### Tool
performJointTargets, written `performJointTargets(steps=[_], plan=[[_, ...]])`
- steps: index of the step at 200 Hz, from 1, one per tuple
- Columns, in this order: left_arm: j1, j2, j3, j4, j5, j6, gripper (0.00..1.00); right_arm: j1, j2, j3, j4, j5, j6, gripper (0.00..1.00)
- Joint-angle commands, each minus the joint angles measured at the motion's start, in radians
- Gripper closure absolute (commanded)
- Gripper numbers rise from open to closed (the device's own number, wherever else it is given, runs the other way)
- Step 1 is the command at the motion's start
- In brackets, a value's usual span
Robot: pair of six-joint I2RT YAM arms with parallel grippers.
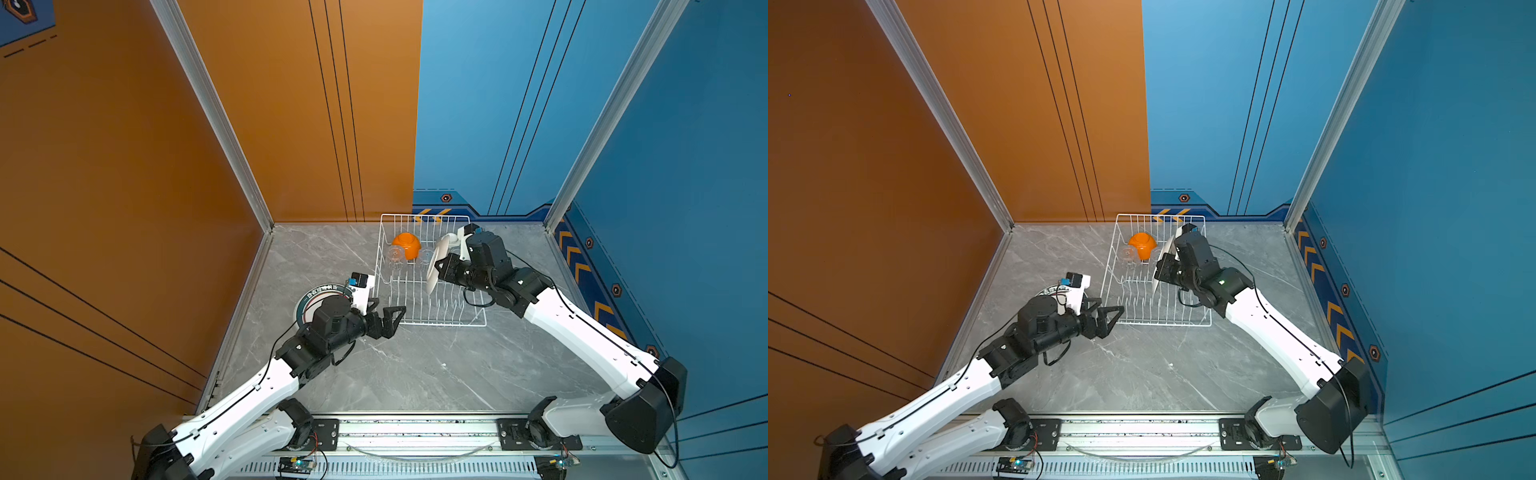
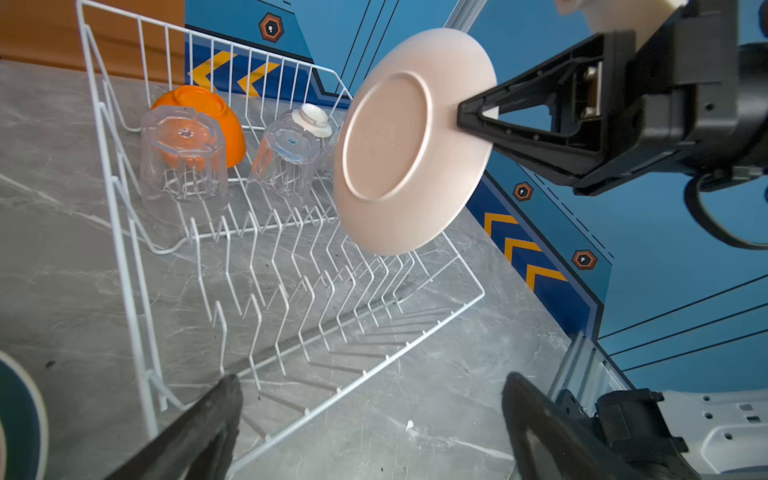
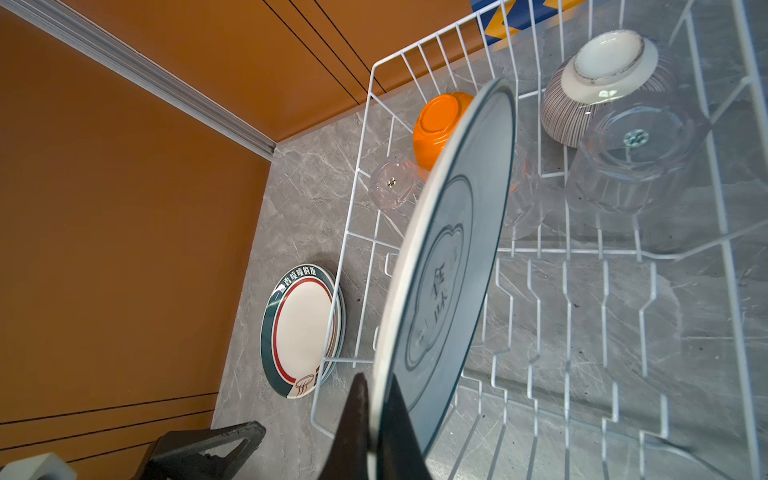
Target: Unload the mixed dishes from the dish rack
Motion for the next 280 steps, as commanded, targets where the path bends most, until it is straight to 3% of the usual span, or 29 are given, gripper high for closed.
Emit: performJointTargets(steps=[1, 45, 163, 217, 223, 255, 280], plan=[[-0.045, 0.029, 0.047, 0.099, -0.076, 0.066, 0.02, 0.017, -0.017, 0.028, 0.064, 0.071, 0.061, 1.00], [-0.150, 0.095, 0.052, 0.150, -0.298, 0.169, 0.02, 0.056, -0.026, 0.004, 0.119, 0.139, 0.125, 1.00], [-0.186, 0.259, -0.003, 0.431, -0.414, 0.317, 0.00, 0.109, -0.008, -0.014, 0.186, 0.164, 0.255, 1.00], [-0.209, 0.321, 0.000, 0.505, -0.543, 0.445, 0.13, 0.117, 0.015, 0.016, 0.165, 0.146, 0.299, 1.00], [-0.211, 0.323, -0.002, 0.511, -0.555, 0.455, 0.20, 0.114, 0.020, 0.017, 0.165, 0.137, 0.307, 1.00], [-0.226, 0.334, -0.013, 0.565, -0.600, 0.505, 0.39, 0.103, 0.037, 0.024, 0.163, 0.094, 0.361, 1.00], [-0.227, 0.363, -0.005, 0.582, -0.597, 0.546, 0.42, 0.103, 0.048, 0.030, 0.169, 0.071, 0.387, 1.00]])
